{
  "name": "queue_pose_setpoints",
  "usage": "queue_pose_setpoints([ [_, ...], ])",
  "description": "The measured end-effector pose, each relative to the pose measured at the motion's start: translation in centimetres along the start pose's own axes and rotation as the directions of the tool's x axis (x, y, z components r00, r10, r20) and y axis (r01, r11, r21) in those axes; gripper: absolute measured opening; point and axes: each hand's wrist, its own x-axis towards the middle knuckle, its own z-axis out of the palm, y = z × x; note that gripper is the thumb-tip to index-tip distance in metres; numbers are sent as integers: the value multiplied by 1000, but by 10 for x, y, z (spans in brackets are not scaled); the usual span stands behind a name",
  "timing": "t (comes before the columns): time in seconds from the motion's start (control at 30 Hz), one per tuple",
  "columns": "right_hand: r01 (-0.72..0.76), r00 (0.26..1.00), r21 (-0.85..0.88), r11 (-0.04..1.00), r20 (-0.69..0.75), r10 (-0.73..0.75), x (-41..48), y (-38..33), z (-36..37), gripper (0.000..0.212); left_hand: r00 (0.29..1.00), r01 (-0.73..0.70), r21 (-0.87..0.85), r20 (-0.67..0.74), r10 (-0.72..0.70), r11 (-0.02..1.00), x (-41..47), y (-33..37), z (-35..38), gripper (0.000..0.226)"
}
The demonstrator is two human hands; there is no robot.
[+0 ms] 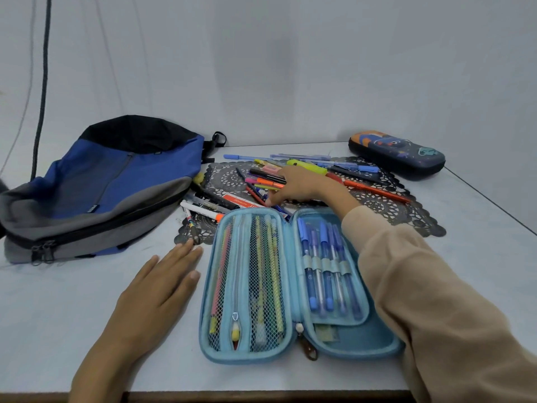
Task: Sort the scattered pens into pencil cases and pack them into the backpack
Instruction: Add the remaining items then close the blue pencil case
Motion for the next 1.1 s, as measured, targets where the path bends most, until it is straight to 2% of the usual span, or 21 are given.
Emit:
queue_pose_setpoints([
  [0.03, 29, 1000, 10, 1000, 7, -29, -1, -3, 1, 49, 1000, 0, -1, -1, 0, 1000, 0, 0, 0, 65],
  [0.07, 36, 999, 2, 999, 22, -36, -1, -5, 2, 45, 1000, 0, -1, -1, 0, 1000, 0, 0, 0, 65],
  [0.23, 16, 1000, -53, 998, 8, -15, -2, -9, 6, 62, 1000, 1, 3, -1, -1, 1000, -1, 0, -1, 64],
  [0.4, -76, 996, -145, 986, -54, 69, 3, 1, 1, 50, 1000, 7, -6, -9, -7, 1000, -1, 0, 0, 66],
  [0.47, -88, 994, -154, 984, -73, 78, 4, 4, 0, 37, 1000, 5, -5, -8, -5, 1000, 0, -1, 1, 66],
  [0.67, -164, 981, -29, 986, -108, 160, 3, 10, -5, 28, 1000, 4, -4, -8, -4, 1000, -1, -1, 1, 65],
  [0.7, -172, 979, -22, 985, -112, 169, 2, 11, -5, 31, 1000, 4, -3, -7, -4, 1000, -1, -1, 1, 65],
  [0.8, -190, 976, -9, 982, -109, 188, -2, 11, -6, 71, 1000, 4, -1, -5, -4, 1000, -1, -1, 1, 66],
  [0.87, -179, 981, -60, 982, -87, 173, -3, 8, -4, 82, 1000, 4, -2, -3, -4, 1000, -1, 0, 0, 66],
  [0.93, -178, 982, -115, 977, -82, 169, -2, 6, -3, 75, 1000, 5, -4, -1, -5, 1000, -1, 0, 0, 66],
  [1.03, -190, 973, -100, 977, -149, 174, 1, 7, -4, 44, 1000, 3, -3, 2, -3, 1000, -1, -1, 0, 66],
  [1.1, -193, 965, -83, 978, -197, 174, 1, 5, -5, 42, 1000, 1, -5, 4, -1, 1000, -1, -1, 0, 65],
])
